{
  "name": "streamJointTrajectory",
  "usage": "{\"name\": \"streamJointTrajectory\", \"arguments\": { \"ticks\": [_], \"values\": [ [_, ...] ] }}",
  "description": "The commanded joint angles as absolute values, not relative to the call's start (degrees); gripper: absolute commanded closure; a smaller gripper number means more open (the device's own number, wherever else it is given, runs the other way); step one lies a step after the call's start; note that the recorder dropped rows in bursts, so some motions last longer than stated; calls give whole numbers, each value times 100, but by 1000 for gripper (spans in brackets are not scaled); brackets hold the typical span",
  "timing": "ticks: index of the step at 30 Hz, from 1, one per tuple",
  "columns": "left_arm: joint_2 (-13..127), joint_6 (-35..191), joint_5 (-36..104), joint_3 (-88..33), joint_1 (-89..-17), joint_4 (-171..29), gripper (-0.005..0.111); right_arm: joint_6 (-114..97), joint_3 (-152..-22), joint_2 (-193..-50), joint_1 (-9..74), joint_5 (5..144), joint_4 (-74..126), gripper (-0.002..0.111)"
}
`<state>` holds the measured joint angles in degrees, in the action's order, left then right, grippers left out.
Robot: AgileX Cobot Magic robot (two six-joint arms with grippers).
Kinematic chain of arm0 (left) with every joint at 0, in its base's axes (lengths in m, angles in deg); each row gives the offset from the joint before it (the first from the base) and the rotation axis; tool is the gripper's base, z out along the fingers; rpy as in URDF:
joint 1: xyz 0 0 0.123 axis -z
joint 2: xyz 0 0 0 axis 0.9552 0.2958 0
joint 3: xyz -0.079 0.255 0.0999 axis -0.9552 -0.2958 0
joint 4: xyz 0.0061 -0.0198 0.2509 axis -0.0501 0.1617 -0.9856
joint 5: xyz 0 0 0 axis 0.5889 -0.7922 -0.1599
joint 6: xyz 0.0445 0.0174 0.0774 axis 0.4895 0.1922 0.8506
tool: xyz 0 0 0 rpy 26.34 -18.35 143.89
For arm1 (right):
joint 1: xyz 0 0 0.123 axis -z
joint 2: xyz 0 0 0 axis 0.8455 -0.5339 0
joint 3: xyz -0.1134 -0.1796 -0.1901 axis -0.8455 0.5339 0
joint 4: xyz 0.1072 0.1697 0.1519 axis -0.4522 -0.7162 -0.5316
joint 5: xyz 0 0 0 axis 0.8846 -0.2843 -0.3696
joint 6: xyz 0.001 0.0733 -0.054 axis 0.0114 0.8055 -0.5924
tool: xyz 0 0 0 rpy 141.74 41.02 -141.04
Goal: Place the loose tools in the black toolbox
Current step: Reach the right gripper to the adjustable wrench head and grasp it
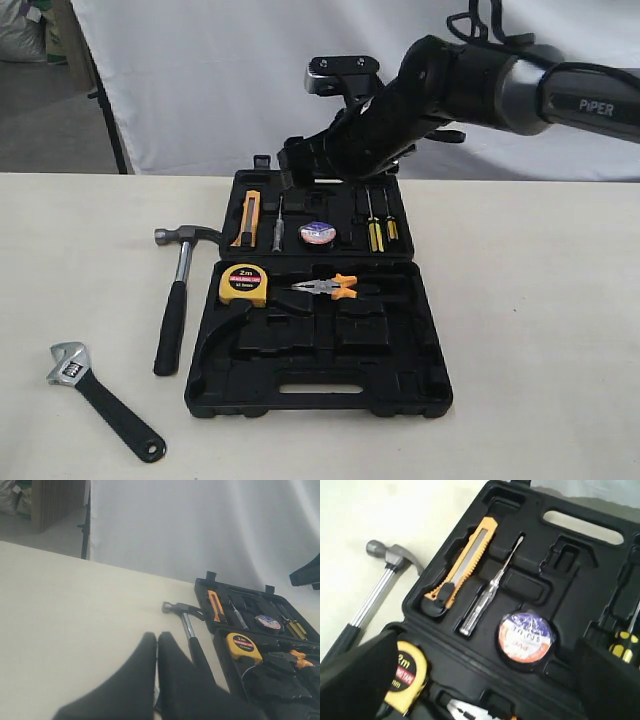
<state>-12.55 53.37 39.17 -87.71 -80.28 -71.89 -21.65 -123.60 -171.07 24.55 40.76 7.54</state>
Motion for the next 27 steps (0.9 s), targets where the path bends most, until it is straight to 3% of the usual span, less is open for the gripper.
{"name": "streamJointTrajectory", "arguments": {
  "ticks": [1, 13, 27],
  "values": [
    [-1274, 5310, 3875, -8755, -8173, -7215, 106, -2165, -12398, -16973, 2271, 3515, 719, 21],
    [-1274, 5310, 3875, -8755, -8173, -7215, 106, -3121, -12398, -17393, 712, 3426, 627, 21],
    [-1274, 5310, 3875, -8755, -8173, -7215, 106, -3822, -12398, -18231, -375, 4707, 627, 21]
  ]
}}
